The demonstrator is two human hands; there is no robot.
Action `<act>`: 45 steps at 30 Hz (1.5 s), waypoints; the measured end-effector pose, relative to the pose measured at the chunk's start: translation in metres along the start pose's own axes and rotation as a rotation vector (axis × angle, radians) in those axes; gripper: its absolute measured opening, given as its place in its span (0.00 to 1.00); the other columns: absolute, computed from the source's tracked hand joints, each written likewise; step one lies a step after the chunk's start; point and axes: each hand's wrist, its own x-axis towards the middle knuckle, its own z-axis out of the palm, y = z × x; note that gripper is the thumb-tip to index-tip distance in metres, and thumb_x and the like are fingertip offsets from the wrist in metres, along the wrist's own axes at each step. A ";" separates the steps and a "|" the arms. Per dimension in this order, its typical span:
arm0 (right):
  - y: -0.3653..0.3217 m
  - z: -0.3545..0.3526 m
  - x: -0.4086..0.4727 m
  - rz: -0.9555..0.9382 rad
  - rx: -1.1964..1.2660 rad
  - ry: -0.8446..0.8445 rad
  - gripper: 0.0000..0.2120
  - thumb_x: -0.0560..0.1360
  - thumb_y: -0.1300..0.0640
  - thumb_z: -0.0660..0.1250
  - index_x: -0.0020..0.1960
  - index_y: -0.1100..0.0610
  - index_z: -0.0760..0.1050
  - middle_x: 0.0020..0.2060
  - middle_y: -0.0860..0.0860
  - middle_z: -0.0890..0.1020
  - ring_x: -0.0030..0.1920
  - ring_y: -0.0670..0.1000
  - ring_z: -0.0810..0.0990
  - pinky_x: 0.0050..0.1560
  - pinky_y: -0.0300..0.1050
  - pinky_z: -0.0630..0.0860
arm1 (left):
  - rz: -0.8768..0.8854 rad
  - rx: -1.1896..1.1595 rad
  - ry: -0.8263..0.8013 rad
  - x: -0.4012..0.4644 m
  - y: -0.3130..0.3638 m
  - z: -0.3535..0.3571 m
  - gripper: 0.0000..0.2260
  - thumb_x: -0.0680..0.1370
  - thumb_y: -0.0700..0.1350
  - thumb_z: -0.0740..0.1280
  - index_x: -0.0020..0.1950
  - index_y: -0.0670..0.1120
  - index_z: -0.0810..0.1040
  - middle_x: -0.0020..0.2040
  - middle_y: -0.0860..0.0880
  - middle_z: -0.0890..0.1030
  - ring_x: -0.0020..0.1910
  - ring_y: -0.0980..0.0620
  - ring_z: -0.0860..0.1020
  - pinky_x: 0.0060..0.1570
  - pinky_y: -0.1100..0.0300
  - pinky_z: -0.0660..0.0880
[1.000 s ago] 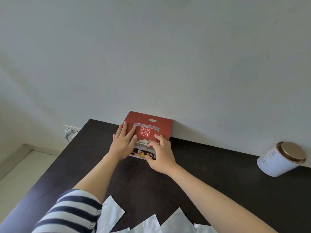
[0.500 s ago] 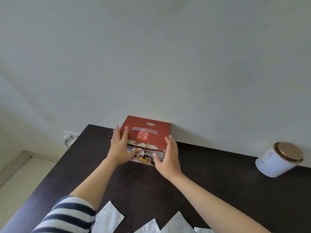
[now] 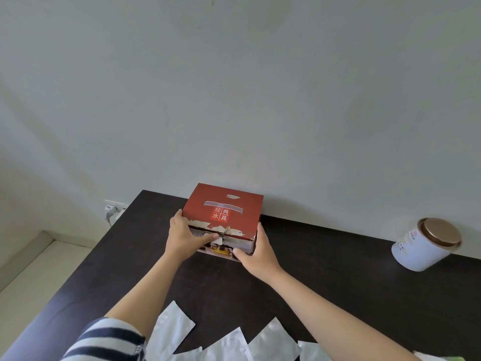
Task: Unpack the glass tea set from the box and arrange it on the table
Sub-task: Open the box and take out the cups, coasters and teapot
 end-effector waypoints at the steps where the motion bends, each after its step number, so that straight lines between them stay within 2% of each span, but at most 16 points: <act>1: 0.001 0.003 -0.008 -0.014 0.010 -0.002 0.41 0.68 0.46 0.73 0.73 0.44 0.53 0.65 0.44 0.70 0.66 0.44 0.70 0.63 0.49 0.75 | -0.006 -0.010 0.007 -0.008 -0.003 -0.002 0.58 0.56 0.60 0.81 0.75 0.45 0.51 0.71 0.45 0.61 0.69 0.46 0.65 0.66 0.48 0.68; 11: 0.015 0.038 -0.091 0.002 0.053 -0.003 0.49 0.65 0.39 0.72 0.76 0.43 0.45 0.70 0.44 0.64 0.71 0.46 0.65 0.63 0.52 0.75 | -0.035 -0.071 0.011 -0.091 -0.033 -0.024 0.60 0.55 0.60 0.81 0.76 0.45 0.50 0.72 0.47 0.61 0.70 0.49 0.64 0.68 0.50 0.67; 14: 0.016 0.043 -0.108 -0.006 -0.002 -0.014 0.49 0.65 0.36 0.69 0.76 0.43 0.42 0.72 0.44 0.62 0.72 0.46 0.63 0.65 0.51 0.74 | -0.060 -0.100 0.013 -0.103 -0.039 -0.031 0.58 0.54 0.57 0.82 0.75 0.44 0.53 0.69 0.47 0.65 0.68 0.49 0.67 0.66 0.51 0.70; 18: 0.004 0.034 -0.111 -0.051 -0.051 0.002 0.47 0.65 0.32 0.67 0.75 0.44 0.48 0.71 0.46 0.63 0.72 0.47 0.64 0.65 0.52 0.73 | -0.082 -0.193 -0.014 -0.106 -0.033 -0.043 0.53 0.54 0.55 0.82 0.71 0.45 0.57 0.60 0.50 0.71 0.61 0.49 0.73 0.60 0.54 0.74; 20: -0.010 0.025 -0.110 -0.126 -0.041 0.048 0.44 0.65 0.30 0.66 0.74 0.45 0.53 0.70 0.45 0.65 0.71 0.47 0.65 0.66 0.54 0.72 | -0.051 -0.223 0.007 -0.104 -0.026 -0.051 0.53 0.54 0.58 0.80 0.71 0.46 0.58 0.59 0.50 0.72 0.60 0.50 0.74 0.60 0.52 0.74; 23: -0.032 0.008 -0.101 -0.283 0.005 0.123 0.38 0.68 0.32 0.65 0.73 0.44 0.57 0.70 0.42 0.66 0.72 0.44 0.63 0.69 0.62 0.65 | 0.043 -0.282 0.056 -0.096 -0.006 -0.060 0.46 0.59 0.56 0.79 0.70 0.48 0.60 0.61 0.51 0.73 0.61 0.53 0.72 0.59 0.58 0.70; 26: -0.042 -0.004 -0.079 -0.336 -0.065 0.149 0.41 0.70 0.32 0.64 0.76 0.44 0.51 0.76 0.44 0.58 0.76 0.45 0.54 0.72 0.66 0.57 | 0.123 -0.334 0.054 -0.076 0.014 -0.064 0.44 0.62 0.57 0.77 0.72 0.46 0.61 0.68 0.52 0.68 0.68 0.55 0.66 0.64 0.61 0.64; 28: -0.044 -0.008 -0.062 -0.297 -0.155 0.144 0.46 0.70 0.30 0.62 0.78 0.46 0.44 0.78 0.44 0.49 0.77 0.46 0.48 0.73 0.66 0.50 | 0.149 -0.333 0.008 -0.061 0.027 -0.064 0.45 0.65 0.59 0.74 0.75 0.47 0.58 0.73 0.52 0.64 0.72 0.56 0.63 0.67 0.60 0.61; 30: -0.046 -0.010 -0.046 -0.233 -0.248 0.139 0.47 0.70 0.29 0.59 0.78 0.48 0.41 0.78 0.46 0.44 0.77 0.48 0.46 0.74 0.65 0.47 | 0.171 -0.292 -0.073 -0.046 0.032 -0.060 0.43 0.68 0.61 0.72 0.76 0.48 0.55 0.74 0.54 0.61 0.72 0.57 0.61 0.68 0.60 0.60; 31: -0.045 -0.010 -0.039 -0.204 -0.281 0.132 0.46 0.71 0.30 0.59 0.78 0.48 0.40 0.78 0.46 0.43 0.77 0.49 0.46 0.74 0.65 0.46 | 0.175 -0.256 -0.121 -0.037 0.032 -0.057 0.44 0.68 0.64 0.70 0.77 0.50 0.55 0.75 0.55 0.61 0.73 0.57 0.60 0.70 0.59 0.59; 33: -0.042 -0.010 -0.029 -0.169 -0.329 0.105 0.45 0.73 0.33 0.60 0.78 0.50 0.40 0.78 0.47 0.42 0.77 0.49 0.44 0.74 0.64 0.44 | 0.175 -0.100 -0.180 -0.019 0.027 -0.051 0.46 0.66 0.73 0.64 0.77 0.51 0.54 0.76 0.54 0.60 0.75 0.53 0.58 0.73 0.48 0.58; 34: -0.040 -0.009 -0.025 -0.161 -0.356 0.086 0.44 0.74 0.35 0.60 0.78 0.51 0.40 0.78 0.47 0.42 0.77 0.49 0.43 0.74 0.63 0.43 | 0.179 0.016 -0.197 -0.008 0.023 -0.047 0.45 0.67 0.74 0.60 0.77 0.51 0.54 0.77 0.53 0.60 0.76 0.51 0.56 0.73 0.43 0.56; 37: -0.031 -0.005 -0.018 -0.133 -0.420 0.019 0.43 0.76 0.37 0.60 0.78 0.54 0.39 0.78 0.50 0.41 0.77 0.49 0.38 0.73 0.61 0.41 | 0.200 0.313 -0.233 0.016 0.010 -0.034 0.31 0.78 0.64 0.53 0.78 0.51 0.54 0.78 0.54 0.55 0.77 0.50 0.49 0.73 0.39 0.46; 39: -0.025 -0.003 -0.015 -0.118 -0.459 -0.011 0.42 0.77 0.37 0.58 0.78 0.55 0.39 0.77 0.50 0.38 0.76 0.49 0.35 0.73 0.60 0.39 | 0.211 0.397 -0.240 0.022 0.001 -0.026 0.26 0.82 0.58 0.49 0.78 0.52 0.53 0.78 0.57 0.49 0.77 0.51 0.48 0.73 0.39 0.45; 41: -0.022 -0.001 -0.014 -0.124 -0.492 -0.016 0.40 0.78 0.38 0.57 0.78 0.55 0.41 0.77 0.50 0.37 0.75 0.48 0.33 0.73 0.60 0.39 | 0.241 0.381 -0.227 0.025 -0.010 -0.021 0.23 0.83 0.54 0.48 0.78 0.52 0.53 0.78 0.59 0.47 0.77 0.50 0.50 0.74 0.44 0.49; 45: -0.024 0.000 -0.014 -0.156 -0.627 -0.036 0.36 0.78 0.39 0.55 0.78 0.55 0.46 0.77 0.54 0.37 0.76 0.54 0.33 0.71 0.60 0.36 | 0.281 0.191 -0.199 0.029 -0.018 -0.018 0.21 0.83 0.46 0.51 0.77 0.49 0.59 0.77 0.58 0.53 0.76 0.54 0.55 0.75 0.55 0.53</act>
